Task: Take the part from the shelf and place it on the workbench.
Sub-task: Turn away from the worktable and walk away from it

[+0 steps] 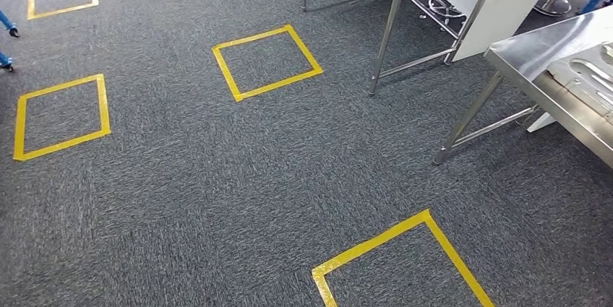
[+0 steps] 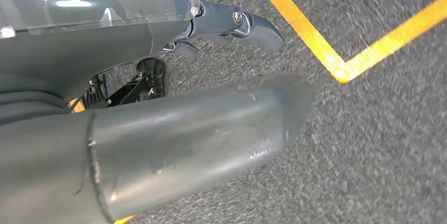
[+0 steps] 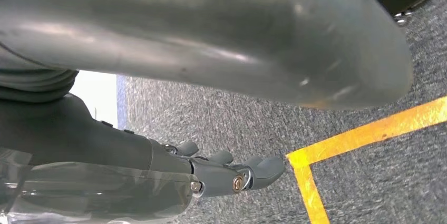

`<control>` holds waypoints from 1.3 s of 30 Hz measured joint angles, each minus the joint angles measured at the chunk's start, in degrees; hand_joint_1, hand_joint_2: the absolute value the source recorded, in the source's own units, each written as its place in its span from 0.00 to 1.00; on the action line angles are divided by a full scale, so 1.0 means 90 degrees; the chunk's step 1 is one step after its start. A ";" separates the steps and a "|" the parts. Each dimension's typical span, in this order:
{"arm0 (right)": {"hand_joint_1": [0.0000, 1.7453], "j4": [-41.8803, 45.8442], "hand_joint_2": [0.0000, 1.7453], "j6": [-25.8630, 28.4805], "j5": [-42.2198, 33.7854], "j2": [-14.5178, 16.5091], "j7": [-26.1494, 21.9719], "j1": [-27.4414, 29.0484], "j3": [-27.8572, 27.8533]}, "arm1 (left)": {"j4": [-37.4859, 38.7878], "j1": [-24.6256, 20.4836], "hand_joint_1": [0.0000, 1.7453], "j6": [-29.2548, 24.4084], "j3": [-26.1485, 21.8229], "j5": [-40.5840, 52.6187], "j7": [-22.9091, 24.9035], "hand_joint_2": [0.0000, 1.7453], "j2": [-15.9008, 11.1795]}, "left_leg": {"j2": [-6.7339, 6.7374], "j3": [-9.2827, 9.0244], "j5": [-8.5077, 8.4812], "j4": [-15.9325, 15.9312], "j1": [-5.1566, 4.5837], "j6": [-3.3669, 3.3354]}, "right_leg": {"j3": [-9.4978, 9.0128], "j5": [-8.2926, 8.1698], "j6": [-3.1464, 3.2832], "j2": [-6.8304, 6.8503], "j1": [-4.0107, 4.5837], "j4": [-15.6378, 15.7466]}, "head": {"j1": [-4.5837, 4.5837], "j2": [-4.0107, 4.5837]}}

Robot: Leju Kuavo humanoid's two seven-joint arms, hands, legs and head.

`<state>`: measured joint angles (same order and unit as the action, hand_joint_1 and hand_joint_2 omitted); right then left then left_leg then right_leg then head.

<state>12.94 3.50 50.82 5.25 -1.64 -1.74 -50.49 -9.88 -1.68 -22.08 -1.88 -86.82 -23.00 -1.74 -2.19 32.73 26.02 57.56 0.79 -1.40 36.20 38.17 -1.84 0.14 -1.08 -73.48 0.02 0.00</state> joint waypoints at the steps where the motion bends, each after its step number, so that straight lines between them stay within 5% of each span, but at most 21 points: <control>1: 0.00 0.0000 0.00 0.0001 0.0001 0.0000 -0.0010 0.0004 0.0000 | 0.0000 0.0002 0.00 -0.0004 0.0000 0.0015 -0.0005 0.00 0.0001 | -0.0086 -0.0006 -0.0001 0.0005 -0.0011 -0.0001 | -0.0040 -0.0169 0.0027 -0.0020 0.0010 0.0135 | 0.0000 0.0000; 4: 0.00 0.0000 0.00 0.0073 0.0038 -0.0047 -0.0630 -0.0009 0.0016 | 0.0000 -0.0036 0.00 -0.0137 0.0100 0.0481 -0.0160 0.00 -0.0095 | -0.0327 -0.0012 -0.0003 0.0031 -0.0029 0.0023 | -0.0542 -0.0842 0.0161 -0.0335 0.0044 0.1341 | 0.0001 0.0001; 6: 0.00 0.0001 0.00 0.0126 0.0067 -0.0141 -0.1308 -0.0069 0.0033 | 0.0000 -0.0085 0.00 -0.0247 0.0306 0.0992 -0.0255 0.00 -0.0285 | -0.0457 0.0035 -0.0021 0.0047 -0.0018 0.0091 | -0.0685 -0.0957 0.0223 -0.0488 0.0073 0.1733 | 0.0000 0.0001; 8: 0.00 0.0007 0.00 0.0152 0.0065 -0.0227 -0.1652 -0.0167 0.0036 | 0.0000 -0.0113 0.00 -0.0293 0.0502 0.1278 -0.0290 0.00 -0.0507 | -0.0565 0.0071 -0.0051 0.0031 0.0000 0.0181 | -0.0705 -0.0982 0.0270 -0.0364 0.0077 0.1791 | 0.0002 0.0000; 10: 0.00 0.0012 0.00 0.0180 0.0037 -0.0279 -0.1873 -0.0230 0.0036 | 0.0000 -0.0141 0.00 -0.0328 0.0647 0.1420 -0.0377 0.00 -0.0678 | -0.0360 0.0152 0.0065 0.0202 -0.0012 0.0232 | -0.0764 -0.1035 0.0346 -0.0200 0.0052 0.1890 | -0.0012 0.0000; 12: 0.00 0.0014 0.00 0.0199 -0.0002 -0.0313 -0.2073 -0.0239 0.0033 | 0.0000 -0.0182 0.00 -0.0369 0.0753 0.1510 -0.0476 0.00 -0.0772 | 0.0006 0.0445 0.0454 0.0855 -0.0013 0.0269 | -0.0800 -0.1056 0.0400 -0.0017 0.0051 0.1949 | -0.0038 0.0000; 14: 0.00 0.0015 0.00 0.0206 -0.0023 -0.0342 -0.2221 -0.0236 0.0028 | 0.0000 -0.0202 0.00 -0.0404 0.0832 0.1578 -0.0543 0.00 -0.0820 | 0.0150 0.0809 0.0811 0.1649 0.0026 0.0325 | -0.0798 -0.1044 0.0412 0.0159 0.0066 0.1945 | -0.0050 0.0001; 15: 0.00 0.0015 0.00 0.0206 -0.0024 -0.0349 -0.2268 -0.0238 0.0026 | 0.0000 -0.0202 0.00 -0.0415 0.0860 0.1597 -0.0563 0.00 -0.0842 | 0.0179 0.0877 0.0837 0.1820 0.0052 0.0354 | -0.0799 -0.1033 0.0404 0.0242 0.0066 0.1941 | -0.0049 0.0001; 16: 0.00 0.0015 0.00 0.0206 -0.0024 -0.0354 -0.2297 -0.0242 0.0025 | 0.0000 -0.0200 0.00 -0.0421 0.0882 0.1609 -0.0576 0.00 -0.0864 | 0.0210 0.0816 0.0741 0.1739 0.0081 0.0385 | -0.0805 -0.1018 0.0384 0.0320 0.0059 0.1931 | -0.0050 0.0001; 19: 0.00 0.0017 0.00 0.0229 -0.0024 -0.0369 -0.2399 -0.0258 0.0023 | 0.0000 -0.0213 0.00 -0.0423 0.0937 0.1645 -0.0624 0.00 -0.0920 | 0.0492 0.0169 0.0210 0.0544 0.0143 0.0463 | -0.0837 -0.0912 0.0256 0.0527 0.0042 0.1829 | -0.0063 0.0001; 21: 0.00 0.0022 0.00 0.0258 -0.0024 -0.0395 -0.2503 -0.0295 0.0022 | 0.0000 -0.0227 0.00 -0.0406 0.0973 0.1693 -0.0669 0.00 -0.0934 | 0.0579 -0.0014 0.0116 0.0163 0.0127 0.0396 | -0.0842 -0.0845 0.0166 0.0630 0.0066 0.1764 | -0.0050 0.0001; 24: 0.00 0.0035 0.00 0.0305 -0.0024 -0.0410 -0.2644 -0.0419 0.0020 | 0.0000 -0.0203 0.00 -0.0281 0.0990 0.1682 -0.0757 0.00 -0.0962 | 0.0399 0.0020 0.0103 0.0164 0.0089 0.0231 | -0.0871 -0.0801 0.0087 0.0674 0.0037 0.1753 | -0.0021 0.0000; 26: 0.00 0.0053 0.00 0.0329 -0.0025 -0.0410 -0.2784 -0.0487 0.0018 | 0.0000 -0.0212 0.00 -0.0123 0.0962 0.1586 -0.0884 0.00 -0.0978 | 0.0293 0.0028 0.0077 0.0146 0.0082 0.0147 | -0.0734 -0.0552 0.0055 0.0412 0.0004 0.1420 | -0.0013 0.0000; 28: 0.00 0.0065 0.00 0.0347 -0.0026 -0.0410 -0.2960 -0.0519 0.0012 | 0.0000 -0.0236 0.00 -0.0036 0.0892 0.1528 -0.1064 0.00 -0.0971 | 0.0176 0.0048 0.0059 0.0141 0.0048 0.0091 | -0.0326 -0.0134 0.0076 0.0116 0.0012 0.0598 | -0.0006 0.0000; 30: 0.00 0.0072 0.00 0.0374 -0.0027 -0.0409 -0.3138 -0.0541 -0.0003 | 0.0000 -0.0249 0.00 -0.0082 0.0829 0.1607 -0.1247 0.00 -0.0958 | 0.0022 0.0061 0.0048 0.0142 -0.0007 0.0055 | 0.0063 0.0032 0.0154 0.0027 0.0071 -0.0077 | -0.0004 0.0000; 31: 0.00 0.0079 0.00 0.0391 -0.0027 -0.0408 -0.3224 -0.0557 -0.0010 | 0.0000 -0.0253 0.00 -0.0145 0.0813 0.1692 -0.1314 0.00 -0.0955 | -0.0064 0.0056 0.0043 0.0142 -0.0033 0.0045 | 0.0113 -0.0086 0.0221 0.0000 0.0121 -0.0088 | -0.0004 0.0000; 33: 0.00 0.0114 0.00 0.0419 -0.0025 -0.0409 -0.3360 -0.0605 -0.0019 | 0.0000 -0.0258 0.00 -0.0284 0.0801 0.1871 -0.1345 0.00 -0.0954 | -0.0229 0.0025 0.0038 0.0140 -0.0068 0.0034 | -0.0136 -0.0623 0.0400 -0.0135 0.0255 0.0593 | -0.0005 0.0000; 35: 0.00 0.0174 0.00 0.0442 0.0001 -0.0427 -0.3454 -0.0666 -0.0019 | -0.0001 -0.0274 0.00 -0.0364 0.0799 0.1975 -0.1139 0.00 -0.0942 | -0.0372 0.0013 0.0029 0.0131 -0.0071 0.0033 | -0.0469 -0.1022 0.0598 -0.0425 0.0357 0.1410 | -0.0013 0.0001; 37: 0.00 0.0222 0.00 0.0460 0.0059 -0.0444 -0.3505 -0.0747 -0.0017 | -0.0004 -0.0277 0.00 -0.0335 0.0796 0.2024 -0.0692 0.00 -0.0923 | -0.0506 0.0045 0.0002 0.0102 -0.0038 0.0068 | -0.0575 -0.1091 0.0712 -0.0549 0.0393 0.1713 | -0.0001 0.0001; 39: 0.00 0.0246 0.00 0.0464 0.0115 -0.0427 -0.3515 -0.0830 -0.0011 | -0.0005 -0.0239 0.00 -0.0208 0.0788 0.2038 -0.0225 0.00 -0.0902 | -0.0574 0.0057 -0.0043 0.0046 -0.0021 0.0118 | -0.0646 -0.1170 0.0747 -0.0403 0.0383 0.1883 | 0.0022 0.0000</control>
<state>15.15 7.67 51.85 1.40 -33.27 -9.22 -50.59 -9.92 -3.83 -23.95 5.21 -68.47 -25.03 -9.85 -7.35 33.24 25.63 57.97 0.61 -0.33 30.39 27.64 4.88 -3.49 2.37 -56.53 0.22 0.00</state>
